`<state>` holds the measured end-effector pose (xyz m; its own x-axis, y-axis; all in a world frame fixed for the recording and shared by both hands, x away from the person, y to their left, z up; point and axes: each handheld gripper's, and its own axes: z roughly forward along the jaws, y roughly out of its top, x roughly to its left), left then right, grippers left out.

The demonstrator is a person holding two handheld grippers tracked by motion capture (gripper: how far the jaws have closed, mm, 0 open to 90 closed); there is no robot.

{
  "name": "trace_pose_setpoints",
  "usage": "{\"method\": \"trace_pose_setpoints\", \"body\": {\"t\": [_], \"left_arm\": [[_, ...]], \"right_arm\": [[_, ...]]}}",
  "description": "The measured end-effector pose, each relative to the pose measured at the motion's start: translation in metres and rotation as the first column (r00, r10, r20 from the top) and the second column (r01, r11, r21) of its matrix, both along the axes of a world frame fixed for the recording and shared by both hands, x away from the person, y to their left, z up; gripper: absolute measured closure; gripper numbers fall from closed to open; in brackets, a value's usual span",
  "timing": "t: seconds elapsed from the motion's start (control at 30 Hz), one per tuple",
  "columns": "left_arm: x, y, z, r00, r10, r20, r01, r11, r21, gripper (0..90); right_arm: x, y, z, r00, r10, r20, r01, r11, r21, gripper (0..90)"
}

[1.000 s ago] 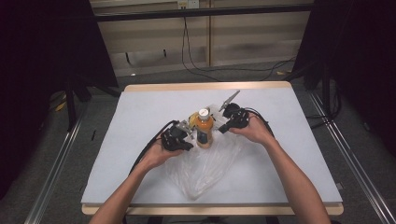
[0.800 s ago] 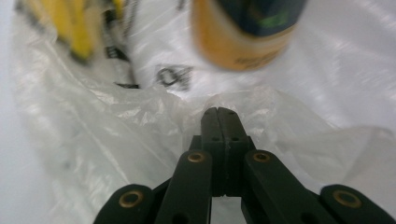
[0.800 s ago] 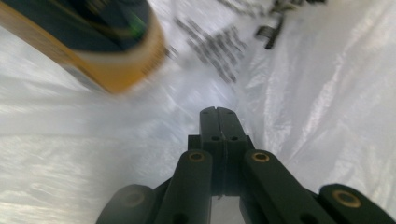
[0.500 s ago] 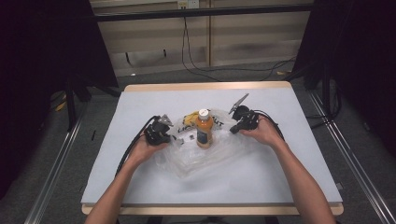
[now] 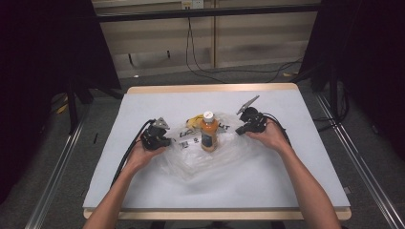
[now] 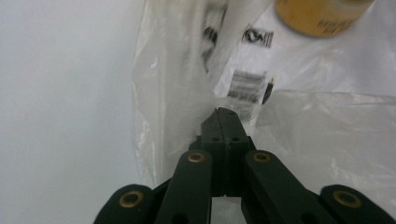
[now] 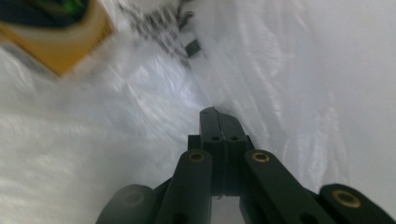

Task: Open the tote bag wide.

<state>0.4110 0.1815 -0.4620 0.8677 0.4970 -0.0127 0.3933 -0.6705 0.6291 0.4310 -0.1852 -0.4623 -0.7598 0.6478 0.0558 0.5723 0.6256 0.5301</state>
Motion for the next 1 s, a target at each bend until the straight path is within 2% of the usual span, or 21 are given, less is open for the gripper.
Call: {"method": "trace_pose_setpoints", "body": {"t": [0.1, 0.13, 0.17, 0.23, 0.27, 0.3, 0.33, 0.37, 0.4, 0.47, 0.5, 0.57, 0.63, 0.7, 0.77, 0.83, 0.87, 0.9, 0.93, 0.97, 1.0], "left_arm": [[-0.003, -0.001, 0.002, 0.9996, 0.019, 0.019, -0.018, 0.9973, -0.072, 90.0], [-0.003, 0.001, 0.005, 0.9996, 0.009, 0.027, -0.007, 0.9968, -0.079, 90.0], [-0.004, 0.002, 0.007, 0.9998, 0.004, 0.019, -0.002, 0.9932, -0.116, 90.0], [-0.007, 0.005, 0.011, 0.9995, 0.004, 0.033, 0.001, 0.9888, -0.149, 90.0], [-0.011, 0.005, 0.013, 0.9992, -0.001, 0.04, 0.007, 0.9879, -0.155, 90.0], [-0.015, 0.008, 0.015, 0.9984, -0.006, 0.056, 0.015, 0.9838, -0.178, 90.0], [-0.017, 0.01, 0.017, 0.9982, -0.007, 0.059, 0.018, 0.9825, -0.186, 90.0], [-0.019, 0.013, 0.018, 0.9984, 0.004, 0.057, 0.01, 0.9736, -0.228, 90.0], [-0.02, 0.016, 0.02, 0.9978, -0.002, 0.066, 0.018, 0.9698, -0.243, 90.0], [-0.023, 0.019, 0.023, 0.9972, 0.001, 0.074, 0.021, 0.9556, -0.294, 90.0], [-0.025, 0.02, 0.025, 0.9967, 0.009, 0.081, 0.016, 0.9517, -0.306, 90.0], [-0.029, 0.021, 0.029, 0.9949, 0.018, 0.099, 0.016, 0.9447, -0.328, 90.0], [-0.032, 0.022, 0.031, 0.9943, 0.023, 0.104, 0.015, 0.937, -0.349, 90.0], [-0.036, 0.023, 0.033, 0.9935, 0.033, 0.109, 0.009, 0.9312, -0.364, 89.7], [-0.041, 0.024, 0.036, 0.9903, 0.051, 0.129, 0.0, 0.9294, -0.369, 81.2], [-0.045, 0.027, 0.038, 0.9909, 0.045, 0.127, 0.009, 0.9183, -0.396, 78.1], [-0.047, 0.027, 0.039, 0.9886, 0.06, 0.138, 0.001, 0.915, -0.404, 76.4], [-0.05, 0.029, 0.041, 0.9838, 0.074, 0.163, -0.004, 0.9192, -0.394, 69.0], [-0.052, 0.029, 0.041, 0.9827, 0.088, 0.162, -0.015, 0.9137, -0.406, 61.7], [-0.054, 0.031, 0.042, 0.9785, 0.101, 0.18, -0.022, 0.9183, -0.395, 55.9], [-0.056, 0.031, 0.043, 0.9755, 0.111, 0.19, -0.027, 0.9184, -0.395, 51.9]], "right_arm": [[-0.001, 0.005, 0.005, 0.9995, 0.003, 0.031, -0.004, 0.999, 0.032, 90.0], [-0.001, 0.006, 0.006, 0.9994, 0.009, 0.034, -0.011, 0.999, 0.046, 90.0], [-0.003, 0.007, 0.008, 0.9988, 0.014, 0.047, -0.016, 0.998, 0.057, 90.0], [-0.008, 0.008, 0.012, 0.9965, 0.015, 0.082, -0.021, 0.997, 0.072, 90.0], [-0.011, 0.007, 0.016, 0.993, 0.016, 0.117, -0.024, 0.997, 0.067, 90.0], [-0.014, 0.005, 0.02, 0.9894, 0.011, 0.145, -0.025, 0.995, 0.096, 90.0], [-0.017, 0.001, 0.023, 0.9874, 0.004, 0.158, -0.028, 0.988, 0.15, 90.0], [-0.019, -0.001, 0.025, 0.9869, -0.01, 0.161, -0.018, 0.985, 0.172, 90.0], [-0.02, -0.003, 0.026, 0.9848, -0.018, 0.173, -0.015, 0.982, 0.187, 90.0], [-0.022, -0.008, 0.028, 0.9811, -0.043, 0.189, 0.001, 0.977, 0.215, 90.0], [-0.024, -0.011, 0.03, 0.9809, -0.051, 0.188, 0.004, 0.969, 0.245, 90.0], [-0.03, -0.015, 0.034, 0.9745, -0.085, 0.208, 0.016, 0.95, 0.312, 90.0], [-0.035, -0.018, 0.037, 0.9732, -0.093, 0.21, 0.02, 0.945, 0.327, 90.0], [-0.039, -0.021, 0.039, 0.968, -0.116, 0.223, 0.035, 0.941, 0.337, 89.2], [-0.045, -0.025, 0.041, 0.9628, -0.132, 0.236, 0.037, 0.928, 0.37, 78.2], [-0.052, -0.029, 0.043, 0.9558, -0.153, 0.251, 0.044, 0.918, 0.393, 73.8], [-0.056, -0.031, 0.044, 0.9521, -0.161, 0.26, 0.043, 0.913, 0.406, 67.0], [-0.059, -0.034, 0.045, 0.9469, -0.175, 0.269, 0.051, 0.91, 0.412, 60.9], [-0.063, -0.036, 0.046, 0.9451, -0.184, 0.27, 0.056, 0.906, 0.419, 56.9], [-0.065, -0.038, 0.047, 0.9418, -0.187, 0.28, 0.054, 0.905, 0.422, 51.3], [-0.07, -0.04, 0.049, 0.9321, -0.209, 0.296, 0.064, 0.899, 0.433, 43.4]]}}
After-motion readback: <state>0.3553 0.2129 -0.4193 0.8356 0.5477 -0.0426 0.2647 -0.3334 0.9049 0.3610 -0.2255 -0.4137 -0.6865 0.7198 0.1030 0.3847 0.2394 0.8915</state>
